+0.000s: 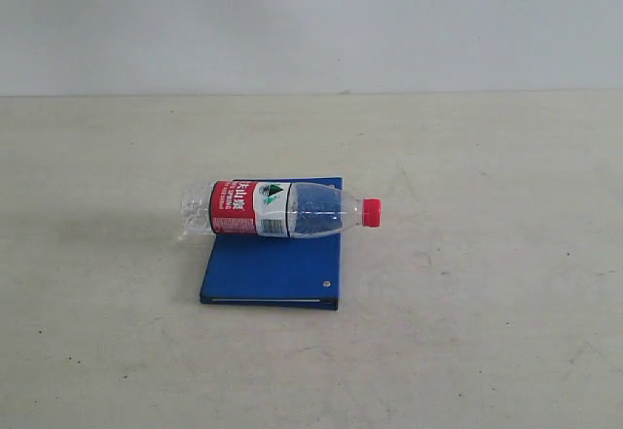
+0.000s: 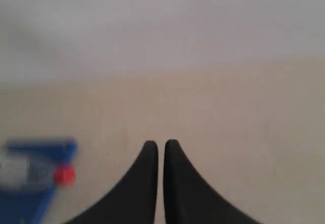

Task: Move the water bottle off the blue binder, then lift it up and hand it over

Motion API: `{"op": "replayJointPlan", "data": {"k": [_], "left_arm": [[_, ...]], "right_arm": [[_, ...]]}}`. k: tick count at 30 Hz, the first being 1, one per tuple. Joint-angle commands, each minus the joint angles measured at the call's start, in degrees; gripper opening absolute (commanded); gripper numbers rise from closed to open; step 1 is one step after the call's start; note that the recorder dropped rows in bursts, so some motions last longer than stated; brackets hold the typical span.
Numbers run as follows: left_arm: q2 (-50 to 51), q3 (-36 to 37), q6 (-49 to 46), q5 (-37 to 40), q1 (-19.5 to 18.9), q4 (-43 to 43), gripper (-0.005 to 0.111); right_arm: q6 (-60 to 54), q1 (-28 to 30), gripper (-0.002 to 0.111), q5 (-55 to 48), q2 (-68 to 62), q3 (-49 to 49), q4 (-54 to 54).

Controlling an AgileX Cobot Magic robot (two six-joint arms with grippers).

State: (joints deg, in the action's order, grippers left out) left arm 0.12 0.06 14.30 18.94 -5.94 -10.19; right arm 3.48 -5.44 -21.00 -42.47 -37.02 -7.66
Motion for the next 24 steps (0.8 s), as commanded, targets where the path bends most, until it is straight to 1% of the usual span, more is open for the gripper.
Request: {"op": "replayJointPlan", "data": {"k": [1, 2, 3, 4, 5, 8, 9, 10, 13, 16, 18, 20, 22, 24], "left_arm": [[-0.1, -0.1, -0.4, -0.9, -0.2, -0.1, 0.004], [-0.1, -0.1, -0.4, -0.9, -0.2, -0.1, 0.004], [-0.1, -0.1, -0.4, -0.9, -0.2, -0.1, 0.004], [-0.1, -0.1, -0.4, -0.9, -0.2, -0.1, 0.004], [-0.1, -0.1, -0.4, -0.9, -0.2, -0.1, 0.004], [-0.1, -0.1, -0.4, -0.9, -0.2, -0.1, 0.004], [-0.1, -0.1, -0.4, -0.9, -0.2, -0.1, 0.004], [-0.1, -0.1, -0.4, -0.9, -0.2, -0.1, 0.004], [-0.1, -0.1, -0.4, -0.9, -0.2, -0.1, 0.004], [-0.1, -0.1, -0.4, -0.9, -0.2, -0.1, 0.004], [-0.1, -0.1, -0.4, -0.9, -0.2, -0.1, 0.004], [-0.1, -0.1, -0.4, -0.9, -0.2, -0.1, 0.004], [-0.1, -0.1, -0.4, -0.9, -0.2, -0.1, 0.004], [-0.1, -0.1, -0.4, -0.9, -0.2, -0.1, 0.004]], "right_arm": [[-24.7, -6.3, 0.002, -21.2, -22.5, -7.9, -10.4], [-29.4, -7.8, 0.006, -21.7, -25.8, -9.0, -15.6], [-37.1, -9.2, 0.013, -22.2, -30.4, -9.9, -20.0], [-42.1, -10.4, 0.019, -22.9, -33.2, -11.0, -23.3], [-47.5, -11.7, 0.027, -24.3, -36.4, -12.1, -25.3], [-55.3, -15.2, 0.053, -28.8, -43.8, -15.5, -26.4], [-56.8, -16.4, 0.059, -28.8, -45.6, -16.4, -26.4], [-57.5, -17.4, 0.062, -28.1, -46.8, -17.0, -26.3], [-60.5, -20.0, 0.063, -23.1, -49.5, -18.4, -24.7], [-61.5, -21.9, 0.063, -15.5, -50.1, -18.6, -19.2], [-61.5, -22.6, 0.063, -11.2, -50.1, -18.6, -12.6], [-61.5, -22.6, 0.063, -8.2, -50.1, -18.6, -8.8], [-61.5, -22.6, 0.063, -4.3, -50.1, -18.6, -6.2], [-61.5, -22.6, 0.064, -0.3, -50.1, -18.6, -6.1]]}}
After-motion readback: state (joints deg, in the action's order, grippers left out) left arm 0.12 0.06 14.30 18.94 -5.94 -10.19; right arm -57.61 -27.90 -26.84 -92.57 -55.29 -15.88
